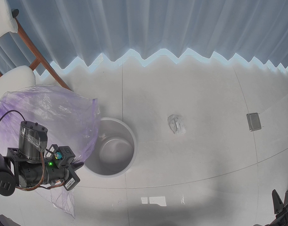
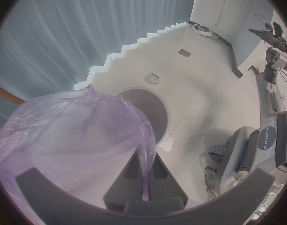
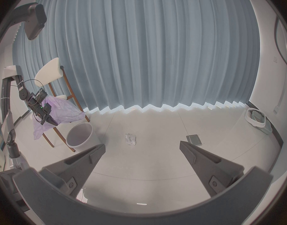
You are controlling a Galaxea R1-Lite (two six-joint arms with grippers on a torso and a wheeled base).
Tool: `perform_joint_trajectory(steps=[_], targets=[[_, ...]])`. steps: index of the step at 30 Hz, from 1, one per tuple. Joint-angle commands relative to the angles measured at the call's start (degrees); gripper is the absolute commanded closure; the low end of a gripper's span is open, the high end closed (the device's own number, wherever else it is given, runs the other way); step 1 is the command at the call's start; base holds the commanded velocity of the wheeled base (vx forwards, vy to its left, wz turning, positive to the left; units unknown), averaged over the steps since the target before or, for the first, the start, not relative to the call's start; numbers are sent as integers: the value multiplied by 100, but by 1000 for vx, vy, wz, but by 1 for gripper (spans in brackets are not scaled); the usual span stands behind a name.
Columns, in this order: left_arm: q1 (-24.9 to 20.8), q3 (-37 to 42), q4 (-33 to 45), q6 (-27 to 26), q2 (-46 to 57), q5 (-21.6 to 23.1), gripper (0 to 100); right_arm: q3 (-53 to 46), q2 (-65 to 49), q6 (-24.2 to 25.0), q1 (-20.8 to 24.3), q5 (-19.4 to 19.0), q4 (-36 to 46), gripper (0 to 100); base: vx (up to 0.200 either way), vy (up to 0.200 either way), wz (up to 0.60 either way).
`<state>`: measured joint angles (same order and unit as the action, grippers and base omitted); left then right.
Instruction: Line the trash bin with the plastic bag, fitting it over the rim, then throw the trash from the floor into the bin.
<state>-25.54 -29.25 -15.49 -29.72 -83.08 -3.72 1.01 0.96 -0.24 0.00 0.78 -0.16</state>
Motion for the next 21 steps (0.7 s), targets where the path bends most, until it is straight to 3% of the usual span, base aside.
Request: perform_joint_trajectory(steps=[1,7,13,17,21], targets=[[-21,15,20,63,108,143,100,-101,-96,-2,0,1,-2,0,0,0,0],[-179,-37,257,388,336,592,100,-101,-96,-2,0,1,-2,0,0,0,0],[-452,-90,521,784,530,662,100,-101,-96,-2,0,1,-2,0,0,0,0],[-680,-310,284,1742,459,1075,100,-101,-96,-2,0,1,-2,0,0,0,0],[-637,-336,-164,2137,363,1216,100,-101,-96,-2,0,1,-2,0,0,0,0]])
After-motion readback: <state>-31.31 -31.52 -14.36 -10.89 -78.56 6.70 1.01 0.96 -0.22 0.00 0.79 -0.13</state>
